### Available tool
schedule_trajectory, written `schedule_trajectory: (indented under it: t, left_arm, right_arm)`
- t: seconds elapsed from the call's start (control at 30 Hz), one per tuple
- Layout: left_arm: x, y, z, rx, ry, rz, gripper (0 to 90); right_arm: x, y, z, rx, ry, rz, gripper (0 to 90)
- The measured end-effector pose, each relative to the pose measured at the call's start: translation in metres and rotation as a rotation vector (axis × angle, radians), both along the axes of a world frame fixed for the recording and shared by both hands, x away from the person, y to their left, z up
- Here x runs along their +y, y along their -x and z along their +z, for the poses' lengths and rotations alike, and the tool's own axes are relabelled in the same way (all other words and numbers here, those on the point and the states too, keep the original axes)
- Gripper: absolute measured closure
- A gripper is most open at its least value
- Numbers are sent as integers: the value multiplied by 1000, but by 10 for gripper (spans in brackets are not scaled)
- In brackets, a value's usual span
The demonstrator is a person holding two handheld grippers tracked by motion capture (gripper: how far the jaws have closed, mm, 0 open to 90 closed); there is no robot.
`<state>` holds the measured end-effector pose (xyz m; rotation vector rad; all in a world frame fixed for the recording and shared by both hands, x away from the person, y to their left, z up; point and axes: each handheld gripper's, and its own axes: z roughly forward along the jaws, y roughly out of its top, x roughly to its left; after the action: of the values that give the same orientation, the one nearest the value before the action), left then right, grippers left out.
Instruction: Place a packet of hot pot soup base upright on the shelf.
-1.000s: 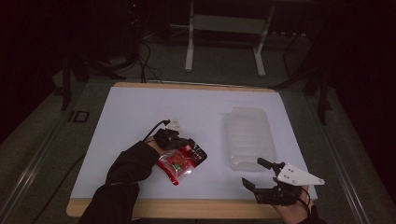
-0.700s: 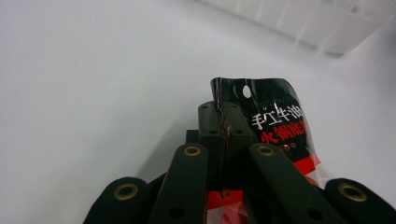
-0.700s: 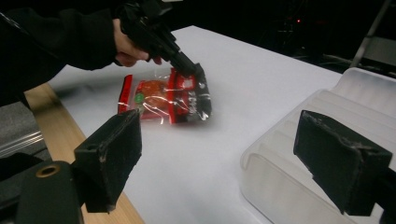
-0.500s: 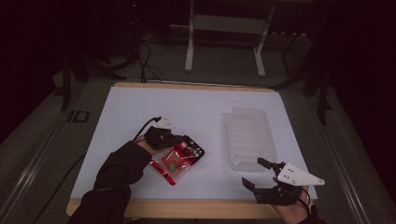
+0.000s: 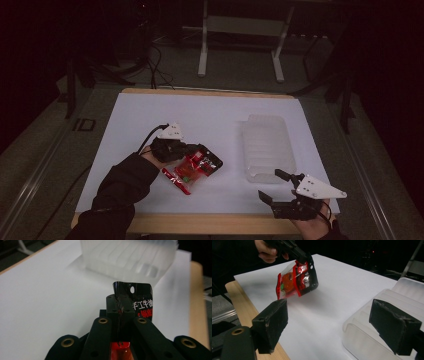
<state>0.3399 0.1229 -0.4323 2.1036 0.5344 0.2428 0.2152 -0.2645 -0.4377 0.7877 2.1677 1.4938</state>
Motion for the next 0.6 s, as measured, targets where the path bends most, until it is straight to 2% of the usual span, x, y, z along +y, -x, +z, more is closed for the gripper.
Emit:
schedule_trajectory:
  t: [0.07, 0.1, 0.13, 0.23, 0.3, 0.37, 0.4, 0.43, 0.47, 0.5, 0.53, 0.6]
  left_arm:
    - [0, 3, 4, -14, 16, 3, 891]
    - [-1, 5, 9, -25, 38, 11, 891]
    - [-1, 5, 9, -25, 38, 11, 891]
    - [-2, 11, 17, -72, 66, 39, 891]
    - [-2, 11, 19, -76, 77, 51, 891]
    - [-1, 14, 24, -94, 135, 73, 890]
    - [0, 14, 25, -96, 147, 74, 891]
    - [0, 16, 26, -115, 160, 90, 890]
    - [1, 16, 27, -110, 180, 89, 891]
    - [1, 18, 29, -128, 189, 96, 891]
    - [1, 18, 29, -128, 189, 96, 891]
    - [1, 20, 32, -147, 223, 105, 890]
  right_arm:
    - [0, 0, 0, 1, 1, 2, 153]
    - [1, -1, 0, 0, 4, 6, 153]
    - [1, -1, 0, -2, 5, 8, 153]
    - [2, -2, 1, 3, 4, 10, 153]
    - [2, -3, 3, 3, 6, 12, 157]
    - [2, -5, 5, 13, -4, 19, 168]
    - [2, -6, 7, 11, -3, 21, 168]
    - [2, -7, 9, 7, -1, 23, 168]
    - [2, -8, 11, 3, -2, 26, 168]
    - [3, -9, 13, 0, -4, 30, 168]
    - [3, -9, 13, 0, -4, 30, 168]
    - [3, -15, 23, -17, -7, 45, 190]
